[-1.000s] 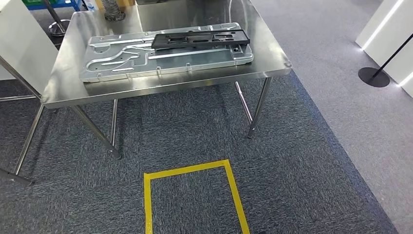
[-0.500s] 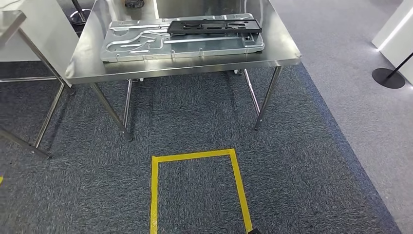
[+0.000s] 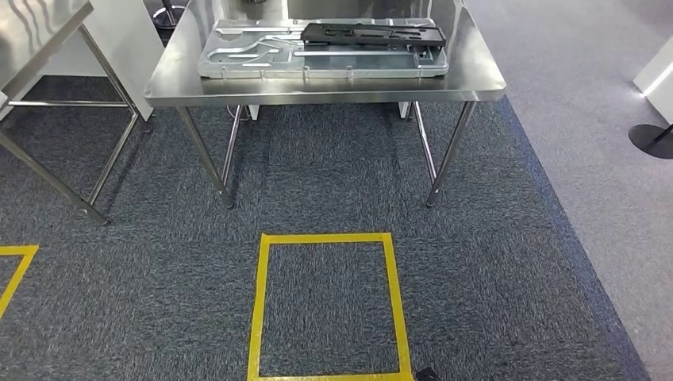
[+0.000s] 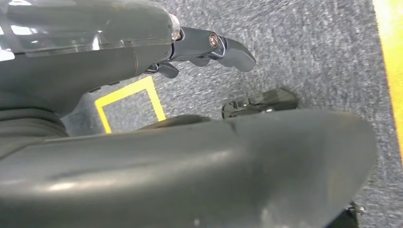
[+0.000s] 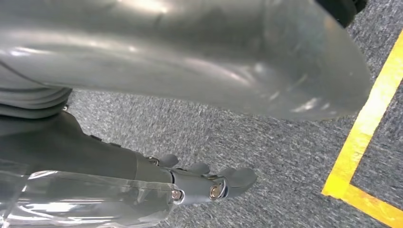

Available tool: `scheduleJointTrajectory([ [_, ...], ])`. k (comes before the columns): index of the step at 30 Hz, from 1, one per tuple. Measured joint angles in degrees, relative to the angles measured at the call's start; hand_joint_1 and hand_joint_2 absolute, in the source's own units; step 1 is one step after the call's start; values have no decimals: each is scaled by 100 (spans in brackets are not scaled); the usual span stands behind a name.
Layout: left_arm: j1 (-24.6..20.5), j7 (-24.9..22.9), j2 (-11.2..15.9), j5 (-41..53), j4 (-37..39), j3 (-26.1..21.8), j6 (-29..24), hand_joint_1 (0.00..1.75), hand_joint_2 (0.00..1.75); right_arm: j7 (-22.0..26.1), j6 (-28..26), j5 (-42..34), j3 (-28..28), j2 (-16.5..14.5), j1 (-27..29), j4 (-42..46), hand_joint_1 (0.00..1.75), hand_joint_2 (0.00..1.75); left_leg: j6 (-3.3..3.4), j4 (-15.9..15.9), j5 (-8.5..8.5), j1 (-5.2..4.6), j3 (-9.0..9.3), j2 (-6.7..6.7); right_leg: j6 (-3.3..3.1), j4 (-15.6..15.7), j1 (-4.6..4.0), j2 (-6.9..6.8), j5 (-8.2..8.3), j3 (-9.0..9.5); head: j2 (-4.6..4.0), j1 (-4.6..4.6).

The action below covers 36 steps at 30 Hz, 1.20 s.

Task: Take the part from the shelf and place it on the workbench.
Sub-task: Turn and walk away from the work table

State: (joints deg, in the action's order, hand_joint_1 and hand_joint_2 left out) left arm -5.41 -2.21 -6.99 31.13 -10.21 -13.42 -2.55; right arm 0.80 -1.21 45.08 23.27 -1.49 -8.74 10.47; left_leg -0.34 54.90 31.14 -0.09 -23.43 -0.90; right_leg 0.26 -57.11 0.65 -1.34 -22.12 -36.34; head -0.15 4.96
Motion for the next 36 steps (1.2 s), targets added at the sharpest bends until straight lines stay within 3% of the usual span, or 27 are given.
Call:
scheduleJointTrajectory([
  [2,-3,1,0,18,1,1,2,0,0,-5,-5,-7,20,-1,1,-4,0,0,88,-159,-39,-24,14,9,74,9,26,0,104,-36,0,-1],
  [3,-5,-1,1,30,1,1,5,0,0,-9,-14,-8,30,-1,5,-9,0,0,138,-173,-110,-27,-34,25,101,-29,35,16,53,-66,0,-1],
  [4,-6,-5,1,41,2,0,8,0,0,-16,-24,-9,38,-2,12,-14,0,0,189,-186,-189,-23,-96,43,117,-152,41,37,-115,-114,0,-1],
  [5,-7,-9,1,50,2,-1,10,0,0,-21,-34,-10,48,-5,18,-20,0,0,229,-190,-266,-20,-177,61,121,-388,46,59,-399,-184,0,-2],
  [7,-9,-13,-1,60,2,-1,13,0,0,-29,-48,-12,67,-33,29,-21,0,0,264,-154,-409,-41,-384,73,122,-1117,46,83,-1024,-332,0,-2],
  [8,-10,-13,-2,60,2,-1,14,0,0,-30,-51,-12,78,-53,32,-22,0,0,261,-129,-480,-47,-496,76,126,-1477,47,86,-1171,-374,0,-2],
  [9,-10,-13,-2,61,2,-1,15,0,0,-30,-56,-12,88,-70,34,-22,0,0,252,-96,-551,-48,-615,79,129,-1724,50,88,-1151,-362,0,-2],
  [10,-8,-12,-2,62,2,-1,15,0,0,-30,-59,-12,98,-81,35,-22,0,0,239,-53,-616,-45,-740,82,131,-1793,55,88,-999,-274,0,-2],
  [11,-7,-10,-2,63,2,-1,15,0,0,-30,-62,-12,106,-87,35,-22,0,0,222,-2,-671,-42,-872,83,132,-1677,61,88,-815,-98,0,-2],
  [12,-5,-4,-2,66,2,-1,14,0,0,-30,-63,-11,111,-89,30,-21,0,0,199,64,-716,-40,-996,81,129,-1365,68,88,-715,189,0,-2],
  [13,-3,5,-2,69,2,-1,9,0,0,-30,-63,-10,114,-89,24,-21,0,0,172,147,-742,-46,-1106,76,124,-907,64,90,-742,551,0,-2],
  [14,-2,15,-2,74,2,-1,2,0,0,-30,-64,-8,114,-89,15,-20,0,0,141,230,-761,-54,-1189,73,98,-473,58,92,-872,867,0,-2],
  [15,-2,26,-2,79,2,-1,-5,0,0,-30,-64,-6,115,-89,9,-19,0,0,107,299,-783,-63,-1242,72,62,-148,48,95,-1012,1093,0,-2],
  [16,-1,34,-2,83,2,-1,-11,0,0,-30,-63,-4,117,-88,6,-19,0,0,73,341,-810,-67,-1274,71,19,24,32,97,-1097,1196,0,-2],
  [18,2,44,-2,84,2,-1,-14,0,0,-30,-60,-3,120,-86,12,-21,0,0,2,386,-829,-44,-1312,72,-89,36,26,81,-1067,1151,0,-2],
  [19,7,47,-2,86,2,-1,-13,0,0,-30,-60,-3,121,-77,15,-22,0,0,-33,475,-726,-28,-1356,72,-137,33,23,68,-1022,1114,0,-2],
  [20,11,49,-2,89,2,-1,-13,0,0,-30,-58,-3,121,-61,17,-23,0,0,-64,661,-539,-13,-1428,72,-176,36,24,56,-972,1070,0,-2],
  [22,14,50,-2,96,2,-1,-11,0,0,-30,-58,-3,121,-8,20,-24,0,0,-113,1324,-52,6,-1643,72,-209,28,8,42,-884,965,0,-2],
  [23,16,51,-3,98,2,-1,-11,0,0,-30,-55,-3,121,18,25,-25,0,0,-127,1668,96,11,-1735,72,-213,22,-3,38,-846,910,0,-2],
  [24,19,51,-3,100,2,-1,-11,0,0,-30,-51,-3,121,41,31,-25,0,0,-128,1882,135,14,-1762,72,-213,16,-15,34,-811,860,0,-2],
  [25,23,51,-4,105,2,-1,-11,0,0,-30,-46,-3,121,58,36,-26,0,0,-115,1888,71,13,-1689,72,-212,11,-26,33,-782,819,0,-2],
  [26,25,51,-4,112,2,-1,-11,0,0,-30,-43,-3,121,68,40,-27,0,0,-85,1656,-66,6,-1500,70,-209,8,-37,34,-758,790,0,-2],
  [28,18,51,0,128,2,-1,-13,0,0,-30,-40,-3,122,75,42,-31,0,0,28,809,-310,-35,-942,69,-194,8,-48,35,-722,758,0,-2],
  [30,9,51,4,139,2,-1,-13,0,0,-30,-40,-4,126,77,41,-37,0,0,112,238,-379,-91,-606,75,-144,12,-35,27,-686,736,0,-2],
  [32,11,51,4,143,2,-1,-11,0,0,-27,-38,-5,130,79,40,-41,0,0,146,109,-390,-120,-573,81,-77,41,-18,19,-646,726,0,-2],
  [34,15,52,3,144,2,-1,-11,0,0,-13,-34,-3,133,79,41,-42,0,0,189,-24,-469,-90,-544,93,-31,-13,-17,32,-691,697,0,-2],
  [36,8,56,-1,145,2,-1,-14,0,0,4,-33,7,139,74,41,-42,0,0,224,-123,-548,-56,-539,105,-4,-478,-14,71,-986,471,0,-2],
])
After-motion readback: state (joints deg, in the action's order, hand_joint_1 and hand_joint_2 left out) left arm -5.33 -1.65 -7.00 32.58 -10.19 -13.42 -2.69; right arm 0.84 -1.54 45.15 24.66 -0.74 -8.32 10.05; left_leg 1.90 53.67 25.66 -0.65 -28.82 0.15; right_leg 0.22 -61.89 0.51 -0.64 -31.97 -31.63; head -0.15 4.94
